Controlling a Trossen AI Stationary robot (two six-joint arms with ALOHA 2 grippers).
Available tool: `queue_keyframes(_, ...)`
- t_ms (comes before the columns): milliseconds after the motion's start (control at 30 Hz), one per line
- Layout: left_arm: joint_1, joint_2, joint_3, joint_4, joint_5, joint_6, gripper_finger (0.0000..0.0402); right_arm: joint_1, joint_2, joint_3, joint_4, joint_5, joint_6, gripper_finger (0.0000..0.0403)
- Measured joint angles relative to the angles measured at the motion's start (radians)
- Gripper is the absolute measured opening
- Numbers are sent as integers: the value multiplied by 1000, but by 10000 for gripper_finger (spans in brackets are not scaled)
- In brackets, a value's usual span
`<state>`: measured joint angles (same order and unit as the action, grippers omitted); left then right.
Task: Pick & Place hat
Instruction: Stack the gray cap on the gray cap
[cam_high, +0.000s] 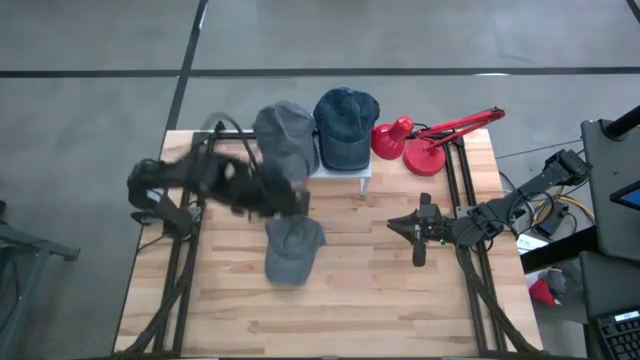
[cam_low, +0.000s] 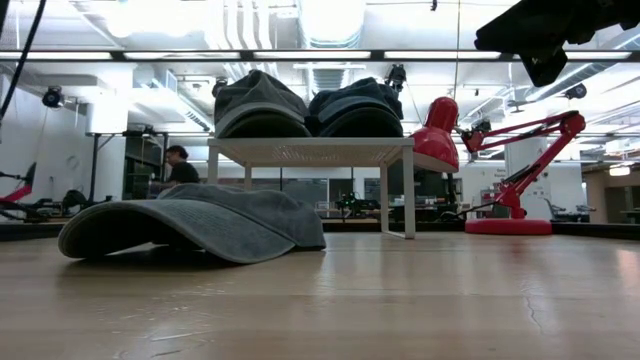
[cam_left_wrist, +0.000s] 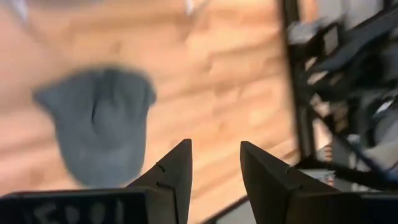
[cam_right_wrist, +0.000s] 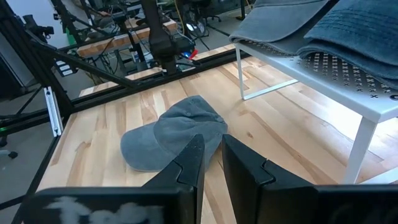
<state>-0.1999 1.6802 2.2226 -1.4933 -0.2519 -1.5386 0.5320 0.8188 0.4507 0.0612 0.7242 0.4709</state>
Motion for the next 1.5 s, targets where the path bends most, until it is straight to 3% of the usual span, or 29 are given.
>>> queue_keyframes(200, -161, 46, -161, 9, -1, -262, 126, 0, 0, 0, 0, 0, 0, 52)
queue_keyframes(400, -208, 55, -367, 73, -4, -429, 126, 0, 0, 0, 0, 0, 0, 52)
queue_keyframes(700, -194, 56, -617, 263, -50, -455, 126, 0, 0, 0, 0, 0, 0, 52)
queue_keyframes(933, -171, 55, -726, 370, -92, -442, 133, 0, 0, 0, 0, 0, 0, 52)
queue_keyframes(1167, -138, 55, -831, 511, -89, -422, 171, 0, 0, 0, 0, 0, 0, 52)
queue_keyframes(1367, -97, 55, -895, 532, -76, -385, 210, 0, 0, 0, 0, 0, 0, 52)
queue_keyframes(1500, -60, 55, -924, 578, -24, -317, 225, 0, 0, 0, 0, 0, 0, 52)
